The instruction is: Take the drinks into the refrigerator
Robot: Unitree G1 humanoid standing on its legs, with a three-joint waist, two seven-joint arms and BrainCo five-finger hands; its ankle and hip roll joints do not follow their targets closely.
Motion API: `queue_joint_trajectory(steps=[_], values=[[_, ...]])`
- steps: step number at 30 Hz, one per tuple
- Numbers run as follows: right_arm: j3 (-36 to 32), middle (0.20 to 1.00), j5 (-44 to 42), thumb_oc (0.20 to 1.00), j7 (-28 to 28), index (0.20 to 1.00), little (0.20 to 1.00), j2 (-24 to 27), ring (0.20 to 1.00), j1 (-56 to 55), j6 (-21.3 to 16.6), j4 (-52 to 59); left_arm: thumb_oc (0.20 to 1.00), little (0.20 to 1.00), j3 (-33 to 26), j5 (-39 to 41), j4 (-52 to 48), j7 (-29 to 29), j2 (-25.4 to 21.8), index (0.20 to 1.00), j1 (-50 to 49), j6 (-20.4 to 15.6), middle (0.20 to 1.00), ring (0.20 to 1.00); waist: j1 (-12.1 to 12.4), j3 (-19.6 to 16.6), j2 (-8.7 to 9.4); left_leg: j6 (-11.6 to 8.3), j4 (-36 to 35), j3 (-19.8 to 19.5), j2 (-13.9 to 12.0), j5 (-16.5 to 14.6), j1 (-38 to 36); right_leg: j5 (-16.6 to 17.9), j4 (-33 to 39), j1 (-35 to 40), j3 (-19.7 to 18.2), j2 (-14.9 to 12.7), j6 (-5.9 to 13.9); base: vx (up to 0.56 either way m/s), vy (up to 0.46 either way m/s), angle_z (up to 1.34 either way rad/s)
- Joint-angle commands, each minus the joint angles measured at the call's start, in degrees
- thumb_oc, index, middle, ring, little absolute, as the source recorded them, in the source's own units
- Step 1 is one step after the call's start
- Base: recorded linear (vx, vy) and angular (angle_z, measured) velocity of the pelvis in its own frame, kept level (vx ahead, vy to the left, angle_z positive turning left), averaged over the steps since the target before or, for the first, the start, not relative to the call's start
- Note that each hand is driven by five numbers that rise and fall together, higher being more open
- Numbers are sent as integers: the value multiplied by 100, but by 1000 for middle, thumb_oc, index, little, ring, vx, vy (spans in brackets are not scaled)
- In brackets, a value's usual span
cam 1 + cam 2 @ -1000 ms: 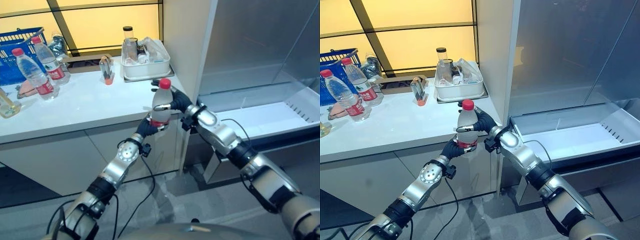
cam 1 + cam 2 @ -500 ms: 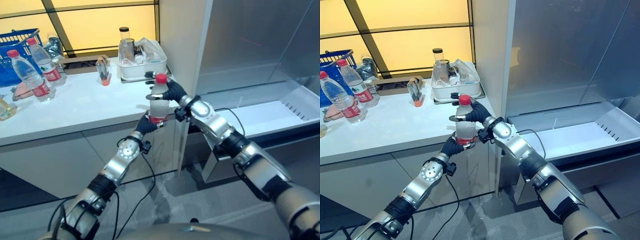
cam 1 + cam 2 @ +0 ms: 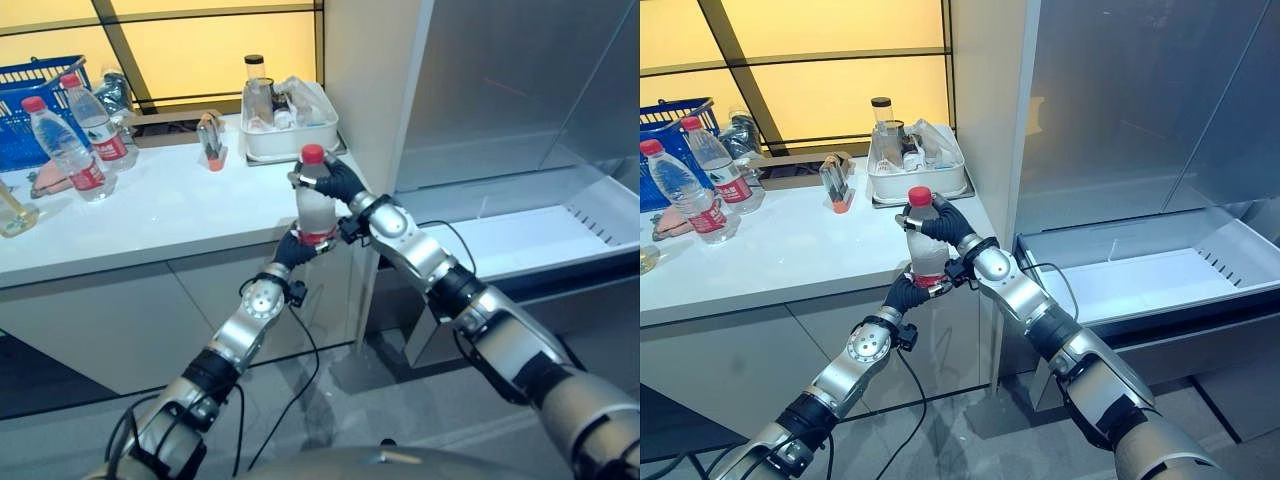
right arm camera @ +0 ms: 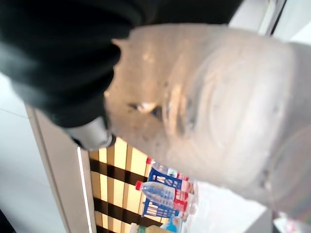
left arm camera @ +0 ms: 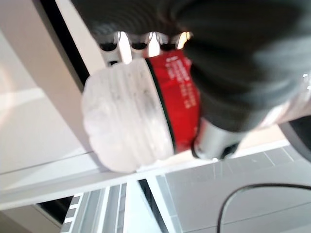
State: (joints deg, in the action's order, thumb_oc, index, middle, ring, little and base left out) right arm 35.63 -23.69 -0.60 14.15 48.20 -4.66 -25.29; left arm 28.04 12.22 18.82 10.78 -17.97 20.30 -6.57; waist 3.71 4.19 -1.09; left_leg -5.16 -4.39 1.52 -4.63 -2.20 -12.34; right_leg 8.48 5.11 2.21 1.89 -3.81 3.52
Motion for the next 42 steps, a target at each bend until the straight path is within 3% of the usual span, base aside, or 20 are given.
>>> queue_joint_trajectory(steps=[1,7,8,9,10,37,42], values=[[5,200,38,200,-13,200,200,-339,200,547,-172,-339,200,200,444,-261,-138,-40,302,200,1516,-675,200,200,81,-245,93,537,165,94,383,-200,342,-910,-897,92,-103,1,204,0,0,0],[-22,200,45,200,-41,200,200,-303,200,527,-167,-286,200,200,419,-243,-170,-47,301,200,1496,-672,200,200,85,-254,85,544,155,104,393,-201,325,-900,-880,101,-123,-1,202,0,0,0],[-36,200,30,200,-52,200,200,-301,200,524,-167,-277,376,376,418,-222,-186,-54,302,376,1489,-669,376,376,84,-255,86,545,154,108,394,-202,326,-896,-876,102,-128,-2,203,0,0,0],[-54,200,23,200,-64,200,200,-294,200,520,-170,-272,718,718,410,-203,-179,-61,309,718,1479,-666,718,718,82,-259,87,546,155,112,392,-202,326,-894,-873,105,-131,-2,209,0,0,0],[-63,200,29,200,-73,200,200,-290,200,515,-173,-280,1000,1000,410,-192,-175,-65,307,1000,1477,-663,1000,1000,86,-258,87,545,155,118,392,-203,325,-891,-873,104,-126,-3,210,0,0,0],[-617,200,-15,200,-286,200,200,374,200,253,-283,144,1000,1000,206,120,-69,-226,331,1000,808,-555,1000,1000,93,-180,95,560,210,204,379,-241,362,-835,-791,68,-235,35,217,3,-1,-1],[-1016,200,-184,200,-438,200,200,992,200,340,-428,501,1000,1000,60,340,-72,-381,265,1000,375,-552,1000,1000,95,-164,123,559,214,217,380,-244,377,-828,-777,50,-258,46,222,0,0,0]])
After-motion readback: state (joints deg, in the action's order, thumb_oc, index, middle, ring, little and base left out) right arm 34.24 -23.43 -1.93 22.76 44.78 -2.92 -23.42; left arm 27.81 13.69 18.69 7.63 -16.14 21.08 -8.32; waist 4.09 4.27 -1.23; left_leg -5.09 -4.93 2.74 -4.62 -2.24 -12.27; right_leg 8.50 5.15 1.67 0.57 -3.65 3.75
